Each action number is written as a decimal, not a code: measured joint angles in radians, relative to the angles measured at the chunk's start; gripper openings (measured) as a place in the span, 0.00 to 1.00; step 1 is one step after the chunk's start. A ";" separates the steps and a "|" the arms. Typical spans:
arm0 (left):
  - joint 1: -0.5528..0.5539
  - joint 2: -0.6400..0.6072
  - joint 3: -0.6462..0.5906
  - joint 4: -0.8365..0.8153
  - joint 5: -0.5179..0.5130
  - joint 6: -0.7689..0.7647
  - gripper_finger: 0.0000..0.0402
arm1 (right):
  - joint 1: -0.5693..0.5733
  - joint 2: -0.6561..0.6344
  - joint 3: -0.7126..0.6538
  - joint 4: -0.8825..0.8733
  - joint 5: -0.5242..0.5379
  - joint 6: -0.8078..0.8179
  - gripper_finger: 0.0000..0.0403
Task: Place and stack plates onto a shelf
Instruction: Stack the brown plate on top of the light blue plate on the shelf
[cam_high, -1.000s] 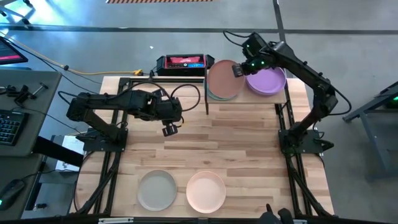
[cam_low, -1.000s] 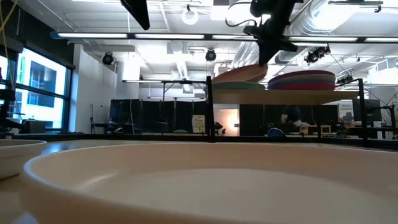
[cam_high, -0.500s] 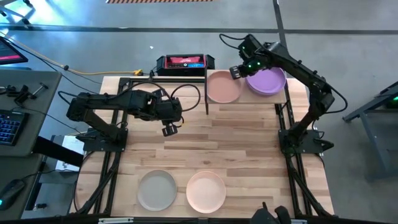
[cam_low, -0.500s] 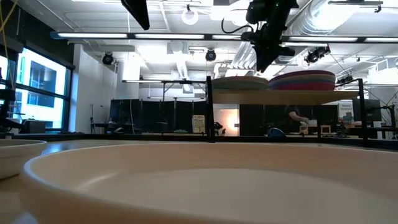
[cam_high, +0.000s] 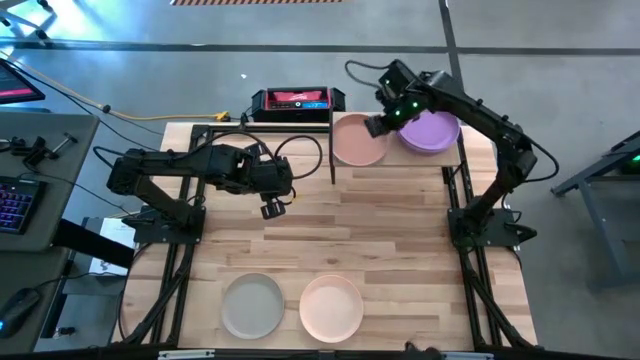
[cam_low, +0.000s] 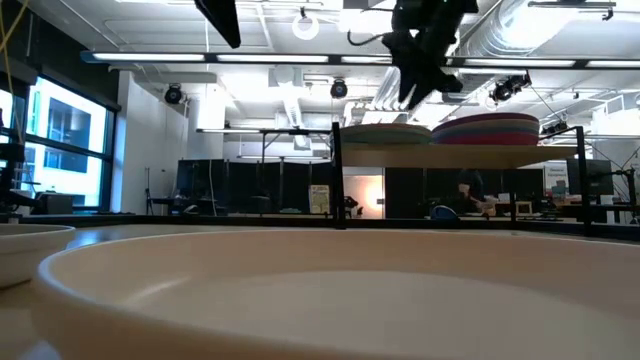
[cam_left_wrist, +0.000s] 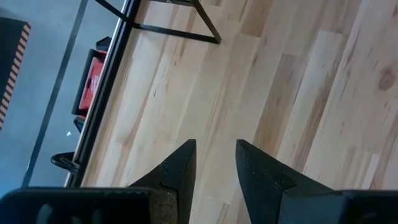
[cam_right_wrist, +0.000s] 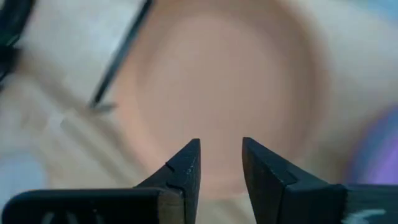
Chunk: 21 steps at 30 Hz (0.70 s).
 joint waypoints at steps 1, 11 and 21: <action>0.001 0.000 0.000 0.000 0.000 0.000 0.25 | 0.018 0.000 0.000 -0.003 -0.026 -0.006 0.24; 0.034 0.000 0.000 0.000 0.000 -0.003 0.25 | 0.206 0.016 0.000 0.005 -0.118 -0.025 0.24; 0.078 0.000 0.000 0.001 0.000 -0.003 0.25 | 0.291 0.113 0.000 0.079 -0.105 -0.020 0.24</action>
